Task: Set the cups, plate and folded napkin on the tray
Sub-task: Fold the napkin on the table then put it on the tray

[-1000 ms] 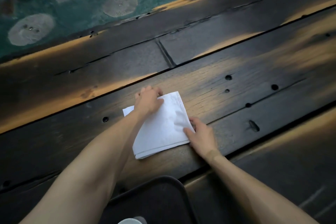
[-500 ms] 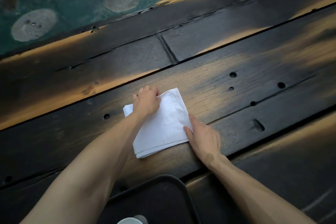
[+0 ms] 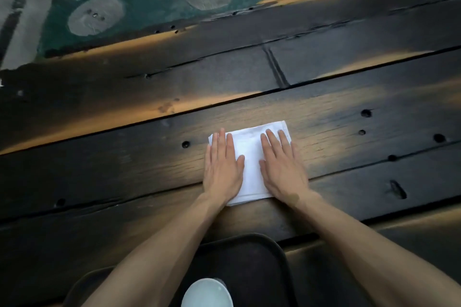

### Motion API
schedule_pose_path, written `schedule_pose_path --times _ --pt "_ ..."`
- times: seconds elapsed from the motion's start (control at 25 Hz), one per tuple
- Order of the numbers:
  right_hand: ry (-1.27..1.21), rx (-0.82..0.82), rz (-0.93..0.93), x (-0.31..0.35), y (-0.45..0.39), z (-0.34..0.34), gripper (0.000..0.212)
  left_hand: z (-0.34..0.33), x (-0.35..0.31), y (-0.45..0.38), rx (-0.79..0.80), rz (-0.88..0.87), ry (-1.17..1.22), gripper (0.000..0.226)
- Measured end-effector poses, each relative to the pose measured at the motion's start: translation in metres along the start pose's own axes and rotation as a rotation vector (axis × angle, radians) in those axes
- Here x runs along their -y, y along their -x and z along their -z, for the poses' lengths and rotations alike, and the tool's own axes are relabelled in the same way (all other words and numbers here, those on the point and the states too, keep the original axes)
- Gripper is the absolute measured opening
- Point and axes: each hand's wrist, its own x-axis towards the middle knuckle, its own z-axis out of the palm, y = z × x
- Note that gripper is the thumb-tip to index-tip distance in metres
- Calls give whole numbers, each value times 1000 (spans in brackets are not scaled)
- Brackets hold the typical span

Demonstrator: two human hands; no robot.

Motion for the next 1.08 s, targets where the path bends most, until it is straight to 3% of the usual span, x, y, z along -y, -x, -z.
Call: schedule_pose_path --times 0.08,0.24,0.76,1.08 --pt "59 65 31 0 -9 -13 65 -2 10 4 23 34 17 67" --pt "124 42 24 -8 -11 -28 72 -12 12 6 48 43 33 73" --pt "138 134 15 -15 -16 -26 77 -23 12 -1 45 76 -82 78" --pt "182 44 88 -28 -46 -25 75 -26 24 -24 12 -1 -163 78"
